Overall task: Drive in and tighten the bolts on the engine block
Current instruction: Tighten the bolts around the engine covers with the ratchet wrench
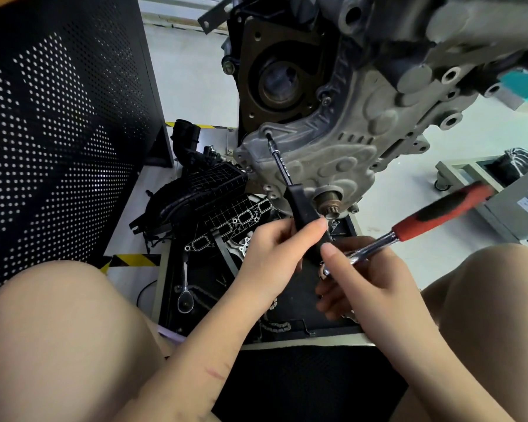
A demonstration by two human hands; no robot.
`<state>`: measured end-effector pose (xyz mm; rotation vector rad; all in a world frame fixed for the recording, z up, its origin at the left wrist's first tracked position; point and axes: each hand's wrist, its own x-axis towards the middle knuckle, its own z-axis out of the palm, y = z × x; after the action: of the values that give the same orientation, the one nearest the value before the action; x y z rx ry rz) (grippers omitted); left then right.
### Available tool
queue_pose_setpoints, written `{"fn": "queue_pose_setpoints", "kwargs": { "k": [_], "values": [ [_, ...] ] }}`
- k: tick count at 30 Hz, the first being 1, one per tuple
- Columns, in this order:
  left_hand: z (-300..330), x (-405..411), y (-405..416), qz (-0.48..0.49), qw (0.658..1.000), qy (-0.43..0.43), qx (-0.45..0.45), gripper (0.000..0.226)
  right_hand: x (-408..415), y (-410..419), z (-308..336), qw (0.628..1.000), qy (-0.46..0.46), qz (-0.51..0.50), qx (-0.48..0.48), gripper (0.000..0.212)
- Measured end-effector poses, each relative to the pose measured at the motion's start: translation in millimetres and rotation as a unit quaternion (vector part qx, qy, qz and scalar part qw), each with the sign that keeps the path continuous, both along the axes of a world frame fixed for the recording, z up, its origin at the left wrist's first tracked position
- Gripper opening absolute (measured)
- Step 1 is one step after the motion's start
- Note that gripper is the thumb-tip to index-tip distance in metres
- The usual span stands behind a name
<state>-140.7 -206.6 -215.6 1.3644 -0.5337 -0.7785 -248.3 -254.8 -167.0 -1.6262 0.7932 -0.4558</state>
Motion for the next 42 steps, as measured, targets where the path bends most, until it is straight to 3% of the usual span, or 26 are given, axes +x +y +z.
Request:
{"fn": "queue_pose_setpoints", "kwargs": {
  "k": [3, 6, 11, 15, 18, 21, 25, 29, 32, 34, 36, 39, 42],
  "values": [
    [0, -1, 0, 0.005, 1.000, 0.027, 0.000, 0.036, -2, -2, -2, 0.979, 0.048, 0.022, -0.198, 0.012],
    [-1, 0, 0, -0.004, 0.999, 0.049, -0.001, 0.051, -2, -2, -1, 0.978, 0.045, 0.020, -0.201, 0.014],
    [4, 1, 1, -0.065, 0.991, 0.113, -0.028, 0.041, -1, -3, 5, 0.998, -0.011, 0.007, 0.057, 0.029],
    [6, 2, 0, -0.084, 0.982, 0.154, -0.063, 0.041, 0, -4, 10, 0.962, -0.044, -0.006, 0.269, 0.035],
    [7, 2, 1, -0.071, 0.984, 0.150, -0.072, 0.035, 0, -5, 8, 0.941, -0.043, -0.006, 0.336, 0.038],
    [5, 2, 1, -0.050, 0.989, 0.124, -0.068, 0.034, 1, -5, 7, 0.943, -0.041, -0.013, 0.329, 0.036],
    [3, 0, 0, -0.019, 0.995, 0.069, -0.065, 0.045, 2, -3, 9, 0.967, -0.037, -0.014, 0.252, 0.040],
    [3, -2, 2, 0.009, 0.999, 0.018, -0.051, 0.048, 1, -2, 9, 0.989, -0.021, -0.013, 0.143, 0.030],
    [1, -2, 1, 0.032, 0.999, -0.013, -0.030, 0.043, -1, -2, 3, 0.999, 0.022, -0.009, -0.049, 0.026],
    [-1, -3, 0, 0.047, 0.998, -0.017, -0.024, 0.041, -4, -3, -1, 0.976, 0.065, 0.009, -0.209, 0.019],
    [-2, -3, -1, 0.048, 0.999, -0.015, -0.019, 0.042, -5, -4, -2, 0.960, 0.074, 0.028, -0.269, 0.010],
    [-3, -2, 0, 0.030, 0.999, -0.017, -0.010, 0.042, -2, -3, -2, 0.984, 0.050, 0.014, -0.173, 0.007],
    [-2, -1, 1, -0.011, 0.999, 0.036, -0.010, 0.054, 0, -5, 1, 0.998, 0.002, -0.007, 0.069, 0.014]
  ]
}}
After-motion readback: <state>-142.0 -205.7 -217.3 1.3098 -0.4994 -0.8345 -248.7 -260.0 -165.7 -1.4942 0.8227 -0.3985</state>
